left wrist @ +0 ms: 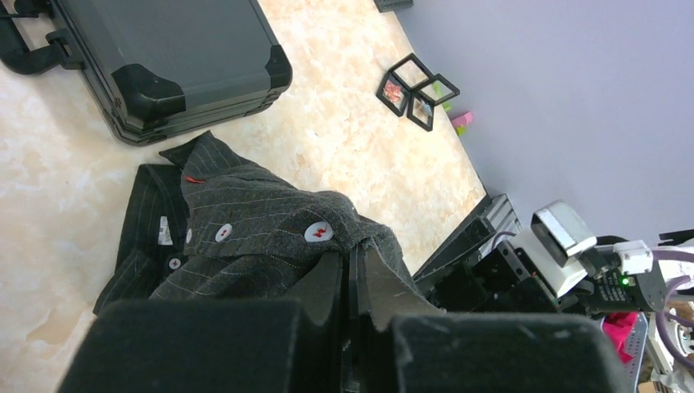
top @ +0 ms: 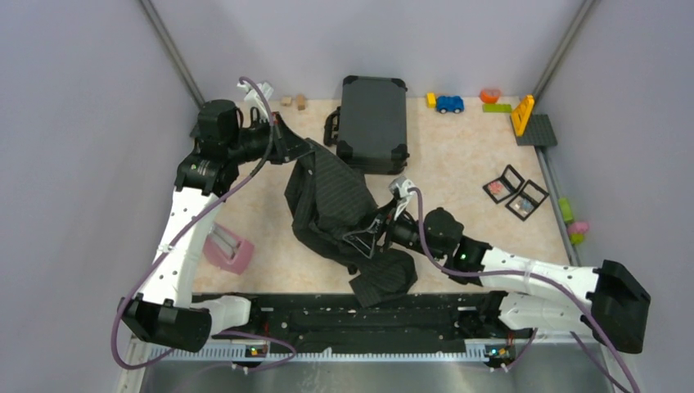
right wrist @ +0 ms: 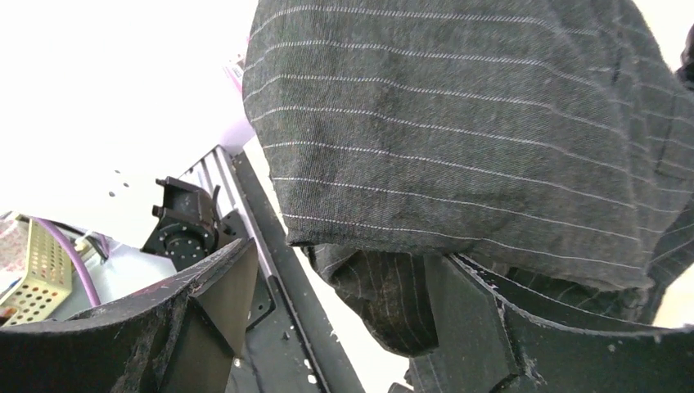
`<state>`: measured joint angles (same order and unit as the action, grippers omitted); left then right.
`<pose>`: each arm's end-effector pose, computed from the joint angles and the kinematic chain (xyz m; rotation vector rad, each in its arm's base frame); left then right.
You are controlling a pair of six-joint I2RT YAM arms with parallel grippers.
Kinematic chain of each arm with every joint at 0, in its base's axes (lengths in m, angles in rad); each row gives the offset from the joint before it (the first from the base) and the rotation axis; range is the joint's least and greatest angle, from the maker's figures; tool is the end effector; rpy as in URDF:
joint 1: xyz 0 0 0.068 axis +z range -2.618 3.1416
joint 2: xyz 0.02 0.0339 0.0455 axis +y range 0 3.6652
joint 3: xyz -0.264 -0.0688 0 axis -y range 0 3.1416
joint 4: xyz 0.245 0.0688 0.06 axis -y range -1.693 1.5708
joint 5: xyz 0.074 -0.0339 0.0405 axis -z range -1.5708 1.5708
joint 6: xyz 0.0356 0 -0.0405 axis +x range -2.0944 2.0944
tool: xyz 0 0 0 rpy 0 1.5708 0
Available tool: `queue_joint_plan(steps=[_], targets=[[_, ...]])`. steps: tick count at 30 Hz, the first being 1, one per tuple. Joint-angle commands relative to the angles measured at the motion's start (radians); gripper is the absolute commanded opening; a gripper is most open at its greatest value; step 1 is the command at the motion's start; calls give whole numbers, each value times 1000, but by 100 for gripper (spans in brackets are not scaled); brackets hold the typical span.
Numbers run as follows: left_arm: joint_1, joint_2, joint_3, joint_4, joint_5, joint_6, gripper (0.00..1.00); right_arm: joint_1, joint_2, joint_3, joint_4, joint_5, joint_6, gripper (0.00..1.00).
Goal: Pin the brooch onto the clothing
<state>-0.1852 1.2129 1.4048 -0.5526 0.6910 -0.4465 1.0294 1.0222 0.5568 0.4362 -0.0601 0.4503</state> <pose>0.2430 -0.0686 0.4306 0.2258 1.9841 -1.0792 0.1207 0.2048 0.2792 -0.5437 1.6476 1.1740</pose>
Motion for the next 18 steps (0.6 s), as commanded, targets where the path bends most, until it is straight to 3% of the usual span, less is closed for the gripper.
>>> queue_joint_plan(steps=[1, 4, 7, 12, 14, 18], targets=[[3, -38, 8, 49, -5, 5, 0, 45, 64, 21, 120, 48, 45, 76], [3, -38, 13, 48, -2, 5, 0, 51, 120, 30, 141, 57, 69, 73], [4, -41, 18, 46, -4, 7, 0, 51, 168, 101, 57, 139, 66, 63], [14, -24, 65, 17, -92, 60, 0, 37, 164, 346, -252, 412, -82, 18], [44, 17, 142, -5, -142, 78, 0, -35, 185, 473, -336, 424, -152, 0], [132, 214, 479, -80, -198, 73, 0, -324, 297, 801, -479, 236, -209, 0]])
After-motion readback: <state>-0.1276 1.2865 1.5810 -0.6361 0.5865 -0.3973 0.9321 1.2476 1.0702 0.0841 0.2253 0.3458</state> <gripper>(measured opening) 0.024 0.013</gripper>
